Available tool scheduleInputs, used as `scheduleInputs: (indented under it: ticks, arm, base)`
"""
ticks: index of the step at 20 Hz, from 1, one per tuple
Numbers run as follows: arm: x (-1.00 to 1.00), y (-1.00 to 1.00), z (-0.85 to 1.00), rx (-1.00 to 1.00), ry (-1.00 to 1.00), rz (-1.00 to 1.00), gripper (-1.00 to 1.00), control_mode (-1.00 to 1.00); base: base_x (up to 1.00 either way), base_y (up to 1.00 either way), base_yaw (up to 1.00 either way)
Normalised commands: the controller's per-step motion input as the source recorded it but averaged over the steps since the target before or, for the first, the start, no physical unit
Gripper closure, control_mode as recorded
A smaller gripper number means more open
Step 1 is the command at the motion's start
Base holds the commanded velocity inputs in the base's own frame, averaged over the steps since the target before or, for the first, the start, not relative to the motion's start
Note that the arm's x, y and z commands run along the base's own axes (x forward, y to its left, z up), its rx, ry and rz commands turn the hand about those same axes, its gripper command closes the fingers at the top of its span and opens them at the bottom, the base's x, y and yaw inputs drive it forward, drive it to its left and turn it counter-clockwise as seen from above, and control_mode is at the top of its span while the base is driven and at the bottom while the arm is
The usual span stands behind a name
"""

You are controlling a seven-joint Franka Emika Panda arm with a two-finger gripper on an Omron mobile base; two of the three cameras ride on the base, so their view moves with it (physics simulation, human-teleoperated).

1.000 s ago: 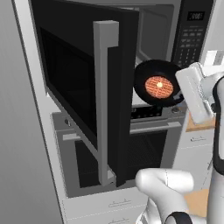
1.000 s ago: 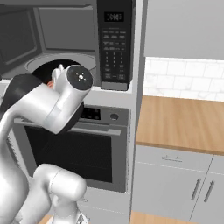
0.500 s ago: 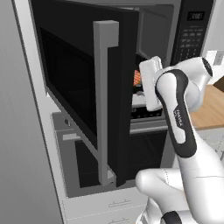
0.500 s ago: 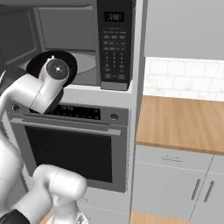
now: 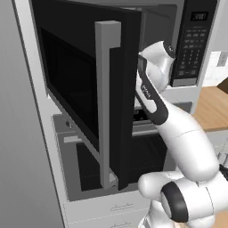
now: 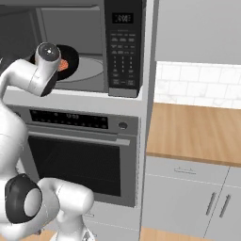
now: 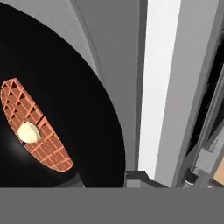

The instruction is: Open the microwave, place the bowl with waffle inside the microwave, then close the microwave door and turn it on.

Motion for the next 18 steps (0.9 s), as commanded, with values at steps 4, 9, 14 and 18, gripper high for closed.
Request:
scheduleInputs:
  ticks: [4,9,14,18]
  arm:
    - [0.92,0.10,-0.15,0.00,0.00,-0.06,1.00,-1.00]
    - [0.95,0.00,-0.20,0.00,0.00,-0.07,1.00,-1.00]
    - [0.36,0.03,-0.03,-0.01,0.00,-0.02,-1.00,-1.00]
    - [-0.23,-0.09,0.00,0.00,-0.10,0.00,-1.00,-1.00]
  base:
    - [0.00,0.00,0.00]
    - [0.00,0.00,0.00]
    - [0.00,0.00,0.00]
    - [0.00,0.00,0.00]
